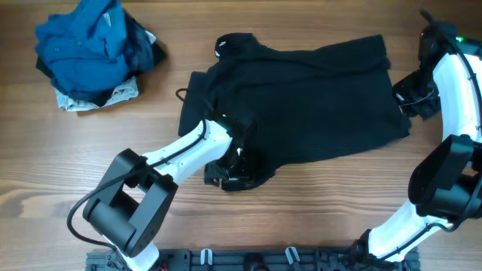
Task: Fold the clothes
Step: 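Pull the shirt edges outward with both grippers to smooth it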
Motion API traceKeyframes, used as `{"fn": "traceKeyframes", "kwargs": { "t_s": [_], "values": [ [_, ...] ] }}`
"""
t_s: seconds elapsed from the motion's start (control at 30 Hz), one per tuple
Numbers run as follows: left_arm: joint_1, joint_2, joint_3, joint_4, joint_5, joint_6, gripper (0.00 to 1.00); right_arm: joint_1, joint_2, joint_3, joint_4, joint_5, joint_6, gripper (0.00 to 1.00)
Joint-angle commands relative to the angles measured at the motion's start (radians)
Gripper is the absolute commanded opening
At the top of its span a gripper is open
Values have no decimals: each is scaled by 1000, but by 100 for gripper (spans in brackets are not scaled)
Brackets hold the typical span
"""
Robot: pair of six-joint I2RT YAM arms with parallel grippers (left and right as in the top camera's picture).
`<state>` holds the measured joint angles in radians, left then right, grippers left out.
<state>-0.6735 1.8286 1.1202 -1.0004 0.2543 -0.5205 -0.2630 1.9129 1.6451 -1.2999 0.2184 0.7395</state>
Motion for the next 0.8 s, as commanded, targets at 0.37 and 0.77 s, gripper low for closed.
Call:
{"fn": "traceKeyframes", "kwargs": {
  "t_s": [0.37,0.77],
  "values": [
    [-56,-17,-24,1,22,67,4,-1,0,3,3,18,-33,10],
    [-53,-222,-19,-66,45,-55,4,-70,0,-84,-66,5,-11,57]
  ]
}}
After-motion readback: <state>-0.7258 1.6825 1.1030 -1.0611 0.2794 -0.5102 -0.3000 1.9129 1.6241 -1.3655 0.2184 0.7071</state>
